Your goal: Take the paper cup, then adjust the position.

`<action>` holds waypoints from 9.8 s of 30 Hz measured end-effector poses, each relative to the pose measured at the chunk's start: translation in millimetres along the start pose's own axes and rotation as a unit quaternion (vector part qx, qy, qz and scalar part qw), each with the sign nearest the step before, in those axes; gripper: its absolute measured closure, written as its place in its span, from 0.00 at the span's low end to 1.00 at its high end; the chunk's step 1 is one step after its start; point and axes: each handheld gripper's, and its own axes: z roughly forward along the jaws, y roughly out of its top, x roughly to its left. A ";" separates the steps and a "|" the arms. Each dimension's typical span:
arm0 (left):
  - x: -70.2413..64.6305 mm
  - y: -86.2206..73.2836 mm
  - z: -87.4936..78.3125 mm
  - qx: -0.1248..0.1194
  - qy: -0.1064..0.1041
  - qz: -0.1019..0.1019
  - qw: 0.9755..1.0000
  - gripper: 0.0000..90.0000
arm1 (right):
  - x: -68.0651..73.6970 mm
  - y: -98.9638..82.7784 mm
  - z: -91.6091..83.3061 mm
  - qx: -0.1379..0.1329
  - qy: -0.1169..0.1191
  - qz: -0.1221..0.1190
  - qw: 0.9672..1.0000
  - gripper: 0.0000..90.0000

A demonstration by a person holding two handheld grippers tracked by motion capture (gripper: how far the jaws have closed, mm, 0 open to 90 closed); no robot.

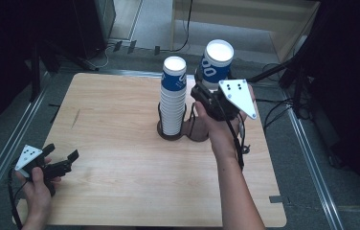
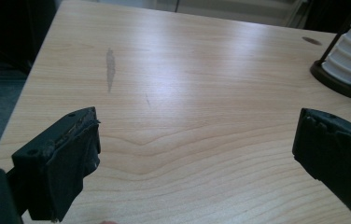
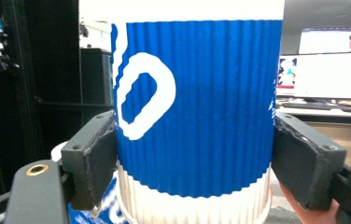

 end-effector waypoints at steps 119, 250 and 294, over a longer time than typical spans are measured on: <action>-189.3 55.4 29.4 0.124 -0.272 0.151 0.942 0.08 | 111.5 -207.2 -115.4 0.106 0.169 -0.290 0.936 0.23; -168.9 40.7 33.6 -0.083 -0.216 0.097 0.968 0.31 | 93.9 -162.5 -81.2 0.270 0.070 0.600 0.750 0.00; -187.3 33.1 35.1 -0.084 -0.243 0.123 0.959 0.31 | 95.3 -178.1 -59.2 0.277 0.079 0.742 0.605 0.15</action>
